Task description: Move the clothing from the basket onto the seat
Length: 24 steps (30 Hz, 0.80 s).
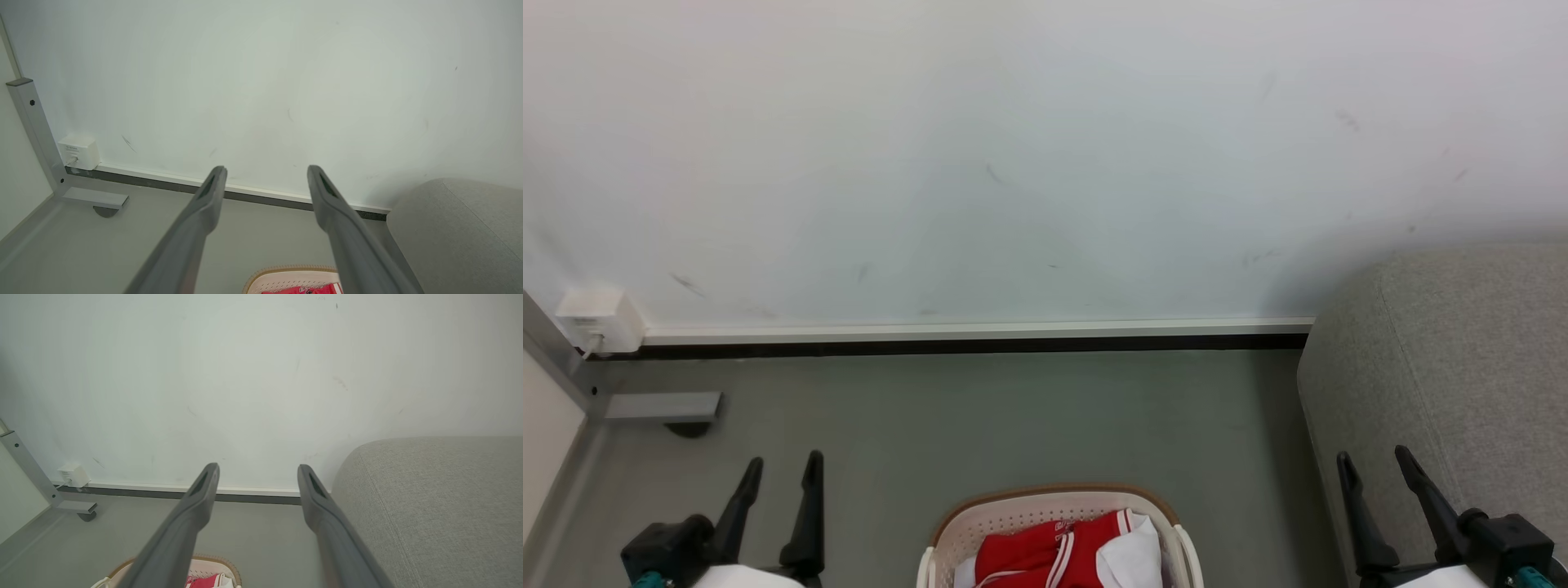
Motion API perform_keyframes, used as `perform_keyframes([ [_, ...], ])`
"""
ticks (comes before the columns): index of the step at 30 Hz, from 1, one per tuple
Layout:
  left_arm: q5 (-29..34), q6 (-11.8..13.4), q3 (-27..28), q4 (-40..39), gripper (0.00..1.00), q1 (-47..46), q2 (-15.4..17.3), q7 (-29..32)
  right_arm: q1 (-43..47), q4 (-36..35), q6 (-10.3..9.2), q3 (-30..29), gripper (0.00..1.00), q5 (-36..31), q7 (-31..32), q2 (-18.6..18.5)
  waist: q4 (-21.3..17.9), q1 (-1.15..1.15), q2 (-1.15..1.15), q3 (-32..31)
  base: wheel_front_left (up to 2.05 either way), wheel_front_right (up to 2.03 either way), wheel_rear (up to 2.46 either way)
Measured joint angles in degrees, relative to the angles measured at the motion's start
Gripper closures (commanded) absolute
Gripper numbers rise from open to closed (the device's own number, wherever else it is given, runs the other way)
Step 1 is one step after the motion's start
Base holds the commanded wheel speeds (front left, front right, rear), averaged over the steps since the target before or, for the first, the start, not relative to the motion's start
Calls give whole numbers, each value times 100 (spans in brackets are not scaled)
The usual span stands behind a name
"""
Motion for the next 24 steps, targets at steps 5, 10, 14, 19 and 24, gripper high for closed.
perform_keyframes([
  [5,220,-22,18,53,0,1,16,-47,0,73,0,-65,0,-254,-36,46,-10,0,0,1,0,0,0],
  [10,427,-24,0,190,0,5,44,-105,0,118,0,-116,0,-494,-41,99,-21,0,0,5,0,0,0],
  [14,501,-31,34,303,0,5,49,-143,1,151,0,-210,0,-610,-49,162,-19,0,0,-3,0,0,0],
  [19,659,-43,46,415,0,5,47,-210,13,180,0,-242,0,-725,-76,198,3,0,0,-30,0,0,0],
  [24,790,-49,65,493,0,13,48,-261,30,283,0,-259,0,-850,-90,219,14,0,0,-54,0,0,0],
])
